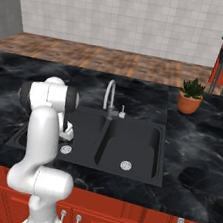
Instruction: Pick up the dish brush and bar soap from the sink, and place them back in the cabinet, and close the cabinet door.
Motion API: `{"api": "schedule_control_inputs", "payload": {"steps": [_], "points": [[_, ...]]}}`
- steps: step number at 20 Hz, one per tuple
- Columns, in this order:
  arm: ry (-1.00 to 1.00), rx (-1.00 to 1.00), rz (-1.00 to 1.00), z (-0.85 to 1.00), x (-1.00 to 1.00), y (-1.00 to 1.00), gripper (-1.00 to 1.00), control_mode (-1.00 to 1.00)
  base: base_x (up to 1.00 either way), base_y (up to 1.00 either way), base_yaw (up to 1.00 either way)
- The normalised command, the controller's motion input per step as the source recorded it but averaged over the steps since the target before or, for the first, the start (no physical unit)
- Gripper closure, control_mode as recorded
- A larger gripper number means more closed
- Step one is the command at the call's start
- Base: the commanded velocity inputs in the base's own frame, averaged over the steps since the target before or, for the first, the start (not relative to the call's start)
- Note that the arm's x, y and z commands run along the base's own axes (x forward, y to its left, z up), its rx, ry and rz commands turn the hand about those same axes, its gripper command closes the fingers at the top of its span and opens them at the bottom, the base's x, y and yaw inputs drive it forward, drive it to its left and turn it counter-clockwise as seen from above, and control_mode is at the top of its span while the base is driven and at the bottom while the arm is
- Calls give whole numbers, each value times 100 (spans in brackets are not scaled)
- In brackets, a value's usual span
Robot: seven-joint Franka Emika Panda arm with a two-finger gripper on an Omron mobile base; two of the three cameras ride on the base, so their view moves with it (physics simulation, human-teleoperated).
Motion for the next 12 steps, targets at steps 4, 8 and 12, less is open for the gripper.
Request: {"api": "schedule_control_inputs", "payload": {"steps": [4,8,12], "points": [[1,0,0,-21,0,1,-100,-100,0,0,0],[2,0,0,-17,0,1,-100,-100,0,0,0],[2,0,0,-20,0,2,-100,-100,0,0,0]]}}
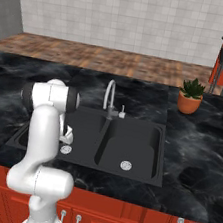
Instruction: Pick up the dish brush and bar soap from the sink, and place them back in the cabinet, and close the cabinet door.
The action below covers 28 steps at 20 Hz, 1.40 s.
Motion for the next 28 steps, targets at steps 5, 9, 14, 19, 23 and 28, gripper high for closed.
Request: {"api": "schedule_control_inputs", "payload": {"steps": [5,9,14,19,23,28], "points": [[2,0,0,-22,0,0,-100,-100,0,0,0],[2,0,0,-23,1,0,-100,-100,0,0,0],[1,0,0,-21,3,0,-100,-100,0,0,0],[2,0,0,-10,0,4,100,-100,0,0,0],[0,0,0,0,0,1,100,-100,0,0,0],[0,0,0,0,0,0,100,-100,0,0,0]]}}
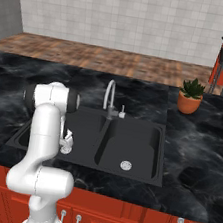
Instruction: Pick up the dish brush and bar soap from the sink, and place them back in the cabinet, and close the cabinet door.
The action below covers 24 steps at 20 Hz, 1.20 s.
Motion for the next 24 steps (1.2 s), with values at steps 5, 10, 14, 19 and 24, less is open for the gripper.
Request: {"api": "schedule_control_inputs", "payload": {"steps": [5,10,14,19,24], "points": [[0,0,0,0,0,-1,100,-100,0,0,0],[0,0,3,13,1,-6,100,-100,0,0,0],[0,0,7,36,0,-12,100,-100,0,0,0],[0,0,7,49,0,-16,100,-100,0,0,0],[0,0,7,54,0,-16,100,-100,0,0,0]]}}
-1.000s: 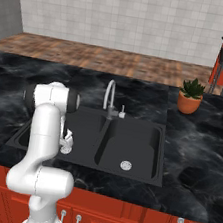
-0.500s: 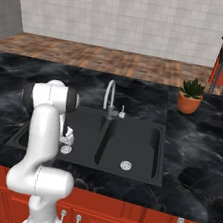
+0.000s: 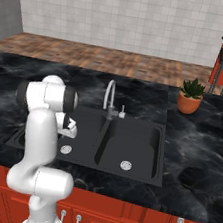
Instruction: Pick up the dish brush and bar soap from the sink, and place them back in the cabinet, and close the cabinet door.
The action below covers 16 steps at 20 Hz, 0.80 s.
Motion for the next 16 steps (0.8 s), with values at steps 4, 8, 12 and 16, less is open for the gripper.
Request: {"api": "schedule_control_inputs", "payload": {"steps": [4,8,12,16], "points": [[0,0,8,52,0,-12,100,-100,0,0,0],[0,0,10,54,-5,-6,100,-100,0,0,0],[0,0,9,60,-21,-2,100,-100,0,0,0],[0,-2,8,58,-29,0,100,-100,0,0,0]]}}
